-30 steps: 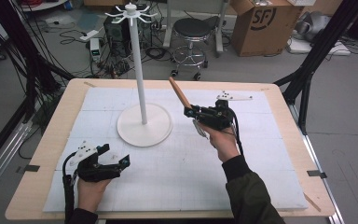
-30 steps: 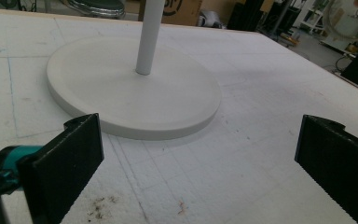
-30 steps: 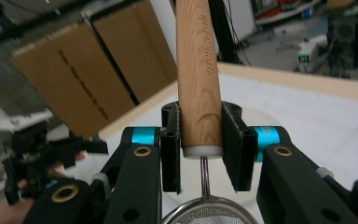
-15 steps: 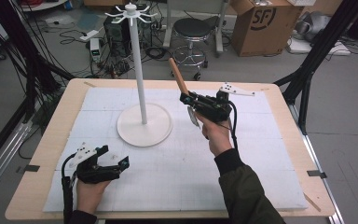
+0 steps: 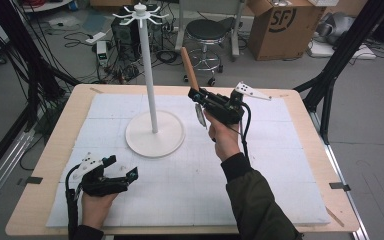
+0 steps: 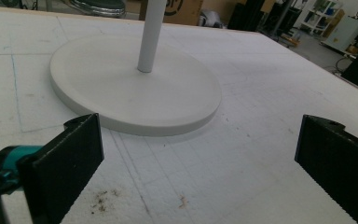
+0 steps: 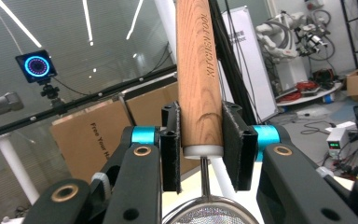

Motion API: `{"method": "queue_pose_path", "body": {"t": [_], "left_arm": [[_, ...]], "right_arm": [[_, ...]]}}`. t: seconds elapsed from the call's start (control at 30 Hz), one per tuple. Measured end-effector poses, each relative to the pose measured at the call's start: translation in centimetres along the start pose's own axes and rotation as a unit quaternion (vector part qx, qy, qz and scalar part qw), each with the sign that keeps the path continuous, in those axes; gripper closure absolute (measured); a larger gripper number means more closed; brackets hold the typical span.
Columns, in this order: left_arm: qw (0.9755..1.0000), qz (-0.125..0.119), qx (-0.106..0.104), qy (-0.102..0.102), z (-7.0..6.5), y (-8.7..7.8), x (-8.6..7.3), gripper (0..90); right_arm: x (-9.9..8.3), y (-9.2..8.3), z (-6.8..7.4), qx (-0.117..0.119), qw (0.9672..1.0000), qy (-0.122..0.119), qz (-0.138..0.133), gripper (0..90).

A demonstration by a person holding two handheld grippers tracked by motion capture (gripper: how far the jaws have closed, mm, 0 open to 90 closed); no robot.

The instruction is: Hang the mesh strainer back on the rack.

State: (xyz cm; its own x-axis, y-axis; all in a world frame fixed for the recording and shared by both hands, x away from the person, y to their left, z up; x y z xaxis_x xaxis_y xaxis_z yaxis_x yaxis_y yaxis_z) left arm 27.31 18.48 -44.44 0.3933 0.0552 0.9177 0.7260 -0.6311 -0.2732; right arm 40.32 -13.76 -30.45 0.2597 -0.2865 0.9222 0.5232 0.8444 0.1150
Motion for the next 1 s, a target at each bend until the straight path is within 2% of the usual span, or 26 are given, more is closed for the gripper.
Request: {"method": "queue_pose_path", "body": {"t": [0.17,0.33,0.57,0.8,1.0], "left_arm": [[1.0000,-0.001,0.001,-0.001,0.0,0.1,0.0,1.7],[1.0000,0.000,0.000,-0.001,0.0,0.1,0.0,1.6],[1.0000,0.001,-0.003,-0.004,0.1,0.2,0.0,1.6],[1.0000,0.003,-0.006,-0.001,0.0,0.4,-0.1,1.6],[1.0000,0.003,-0.009,-0.002,0.0,0.4,0.0,1.6]], "right_arm": [[1.1,0.5,0.8,0.010,0.9998,-0.013,-0.013,71.3],[2.2,0.8,1.7,0.003,0.9990,-0.031,-0.032,71.3],[2.8,1.4,1.8,-0.002,0.9985,-0.037,-0.039,71.3],[4.0,2.3,1.9,0.006,0.9980,-0.035,-0.052,71.3],[4.5,3.1,2.9,0.015,0.9977,-0.040,-0.053,71.3]]}}
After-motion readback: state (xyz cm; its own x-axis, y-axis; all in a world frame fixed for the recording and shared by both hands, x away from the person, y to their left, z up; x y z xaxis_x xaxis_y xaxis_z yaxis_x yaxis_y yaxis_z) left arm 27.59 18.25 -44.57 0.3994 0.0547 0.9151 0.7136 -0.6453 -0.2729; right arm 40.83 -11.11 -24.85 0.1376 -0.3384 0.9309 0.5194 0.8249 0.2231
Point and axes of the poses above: each handheld gripper's, and its own axes: y roughly forward along the jaws, x roughly out of its top, z roughly to its left, the point moved 3 cm from there along y, roughly forward along the jaws, and after that the axes turned 4 degrees about -x, right-handed, at the moved point
